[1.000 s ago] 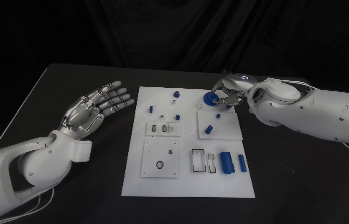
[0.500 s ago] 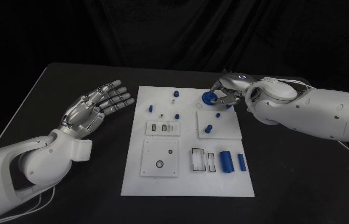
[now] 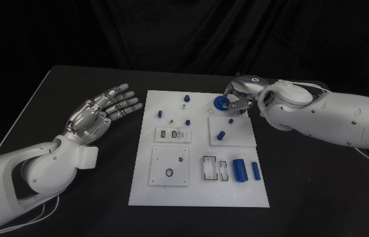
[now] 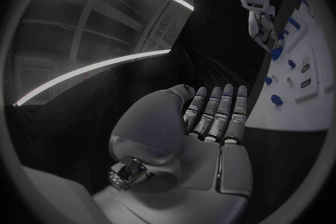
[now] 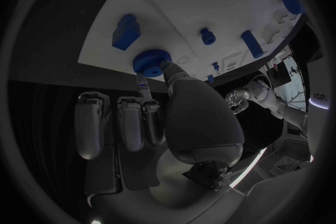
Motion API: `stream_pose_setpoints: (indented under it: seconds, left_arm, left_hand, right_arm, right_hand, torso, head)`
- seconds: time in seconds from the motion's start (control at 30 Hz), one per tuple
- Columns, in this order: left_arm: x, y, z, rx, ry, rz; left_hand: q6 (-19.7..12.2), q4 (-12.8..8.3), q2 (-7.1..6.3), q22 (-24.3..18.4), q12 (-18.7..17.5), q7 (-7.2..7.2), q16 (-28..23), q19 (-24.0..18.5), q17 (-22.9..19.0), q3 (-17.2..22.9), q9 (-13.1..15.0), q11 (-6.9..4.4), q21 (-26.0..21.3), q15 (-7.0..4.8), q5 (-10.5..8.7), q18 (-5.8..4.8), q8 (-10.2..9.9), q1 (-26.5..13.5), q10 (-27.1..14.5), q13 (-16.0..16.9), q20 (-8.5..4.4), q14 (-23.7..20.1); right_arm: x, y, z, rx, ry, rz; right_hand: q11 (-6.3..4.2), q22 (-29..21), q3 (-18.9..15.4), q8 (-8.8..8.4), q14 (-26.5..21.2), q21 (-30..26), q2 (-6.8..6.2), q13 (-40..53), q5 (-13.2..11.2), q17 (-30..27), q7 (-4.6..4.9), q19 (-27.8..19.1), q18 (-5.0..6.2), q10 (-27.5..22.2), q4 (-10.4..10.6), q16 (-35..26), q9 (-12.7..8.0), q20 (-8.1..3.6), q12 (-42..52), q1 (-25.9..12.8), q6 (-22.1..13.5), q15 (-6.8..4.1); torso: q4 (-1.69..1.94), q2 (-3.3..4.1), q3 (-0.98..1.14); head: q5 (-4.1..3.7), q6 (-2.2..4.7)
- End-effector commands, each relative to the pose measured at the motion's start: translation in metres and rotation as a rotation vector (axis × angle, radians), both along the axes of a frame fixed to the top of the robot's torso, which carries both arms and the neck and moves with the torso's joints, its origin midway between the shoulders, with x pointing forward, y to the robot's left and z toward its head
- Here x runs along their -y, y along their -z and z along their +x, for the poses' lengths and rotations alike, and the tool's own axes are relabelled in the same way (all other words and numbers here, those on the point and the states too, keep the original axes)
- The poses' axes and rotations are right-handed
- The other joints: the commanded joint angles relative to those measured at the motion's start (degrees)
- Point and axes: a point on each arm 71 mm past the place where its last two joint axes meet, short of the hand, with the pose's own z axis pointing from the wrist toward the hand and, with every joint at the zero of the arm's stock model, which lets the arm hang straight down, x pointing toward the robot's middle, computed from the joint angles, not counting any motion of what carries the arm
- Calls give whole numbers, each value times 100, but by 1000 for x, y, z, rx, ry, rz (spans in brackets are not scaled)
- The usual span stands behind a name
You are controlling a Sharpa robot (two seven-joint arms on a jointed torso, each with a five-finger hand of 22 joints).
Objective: Assemble the parts on the task board
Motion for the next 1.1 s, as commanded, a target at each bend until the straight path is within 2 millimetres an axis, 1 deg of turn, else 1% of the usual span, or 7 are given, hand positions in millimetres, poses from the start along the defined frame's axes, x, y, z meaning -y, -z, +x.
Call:
stream_pose_setpoints:
  seconds: [0.03,0.1,0.17,0.3,0.4,0.73,1.1]
  left_arm:
    - [-4,-9,-1,108,-49,-88]
    - [-5,-9,-1,108,-50,-88]
    - [-5,-9,-1,107,-51,-87]
    - [-6,-9,-2,107,-54,-85]
    - [-6,-9,-1,106,-54,-84]
    - [-6,-8,-1,102,-54,-81]
    - [-5,-8,0,99,-52,-81]
  left_hand:
    - [-3,-1,-18,-7,34,60,32,6,0,37,3,47,19,13,-36,-58,21,-63,9,9,3,-40]
    - [-3,-1,-18,-7,34,60,32,6,0,37,3,47,19,13,-36,-58,21,-63,9,9,3,-40]
    - [-3,-1,-18,-7,34,60,32,6,0,37,3,47,19,13,-36,-58,21,-63,9,9,3,-40]
    - [-3,-1,-18,-7,34,60,32,6,0,37,3,47,19,13,-36,-58,21,-63,9,9,3,-40]
    - [7,-2,-19,-7,35,62,34,5,0,41,4,47,19,13,-37,-59,24,-67,9,9,3,-41]
    - [5,-3,-21,-7,37,64,37,5,0,46,4,48,19,13,-38,-59,24,-71,10,9,3,-43]
    - [7,-6,-26,-8,41,70,43,2,0,55,4,50,18,14,-41,-60,25,-81,12,10,3,-45]
  right_arm:
    - [2,9,-2,-13,24,-35]
    - [2,9,-3,-7,22,-34]
    - [2,7,-5,9,19,-31]
    - [0,2,-9,34,8,-17]
    - [-4,-5,-12,56,-5,-5]
    - [-25,-29,-19,91,-60,13]
    - [-58,-32,-18,85,-133,6]
  right_hand:
    - [-75,896,79,660,518,33,42,1509,462,1188,-354,182,-76,600,-151,16,1080,-69,15,84,302,-70]
    - [-86,900,101,801,518,30,37,1509,651,1186,-365,181,-76,600,-173,12,1310,-84,15,44,187,-89]
    - [-104,930,184,1014,520,45,33,1509,944,1191,-379,197,-84,600,-200,11,1675,-98,15,-20,21,-99]
    - [-92,945,311,1146,522,46,0,1509,1390,1198,-362,203,-85,600,-220,11,1963,-95,15,-92,-158,-101]
    - [-84,953,372,1172,522,48,-12,1509,1517,1200,-348,206,-87,600,-221,12,2055,-91,15,-129,-229,-95]
    - [-48,969,456,1116,523,55,-26,1509,1568,1202,-307,214,-91,600,-187,11,2104,-75,15,-217,-369,-72]
    - [-12,993,536,1059,530,68,-34,1509,1276,1229,-289,228,-96,600,-159,28,2122,-39,15,-296,-382,-36]
  torso:
    - [0,1,0]
    - [1,1,0]
    - [1,1,1]
    - [1,0,1]
    - [-1,-3,-1]
    - [8,-3,-12]
    - [-11,-6,-8]
  head:
    - [15,-6]
    - [23,-14]
    - [35,-27]
    - [58,-30]
    - [52,-26]
    - [35,-23]
    - [21,-19]
